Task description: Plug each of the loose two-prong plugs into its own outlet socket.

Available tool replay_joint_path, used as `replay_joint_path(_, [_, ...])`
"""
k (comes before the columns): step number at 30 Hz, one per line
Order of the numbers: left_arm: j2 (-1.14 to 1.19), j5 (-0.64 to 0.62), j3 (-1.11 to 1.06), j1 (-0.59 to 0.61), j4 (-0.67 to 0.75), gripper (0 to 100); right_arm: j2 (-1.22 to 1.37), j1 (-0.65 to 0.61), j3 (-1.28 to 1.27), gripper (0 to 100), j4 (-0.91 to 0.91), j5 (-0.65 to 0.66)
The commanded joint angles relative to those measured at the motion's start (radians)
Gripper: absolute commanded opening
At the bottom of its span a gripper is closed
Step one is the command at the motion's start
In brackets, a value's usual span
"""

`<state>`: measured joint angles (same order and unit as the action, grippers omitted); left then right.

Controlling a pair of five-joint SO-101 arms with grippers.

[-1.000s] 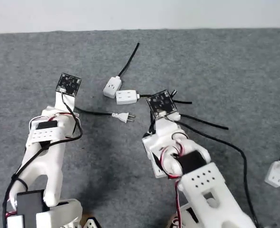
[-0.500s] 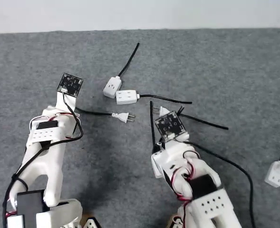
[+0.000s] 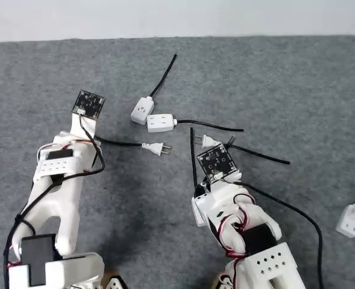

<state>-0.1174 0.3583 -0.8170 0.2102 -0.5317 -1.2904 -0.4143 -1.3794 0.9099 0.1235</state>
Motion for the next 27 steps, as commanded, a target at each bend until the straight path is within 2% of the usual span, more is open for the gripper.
replay_joint_path(1, [0.018, 0.015, 0.09, -0.009, -0.026, 3, 0.061, 0.001, 0.057, 0.8, 0.005, 0.005])
replay_joint_path(27, [0.028, 0.015, 0.102, -0.009, -0.032, 3, 0.081, -0.021, 0.094, 0.8, 0.051, 0.012])
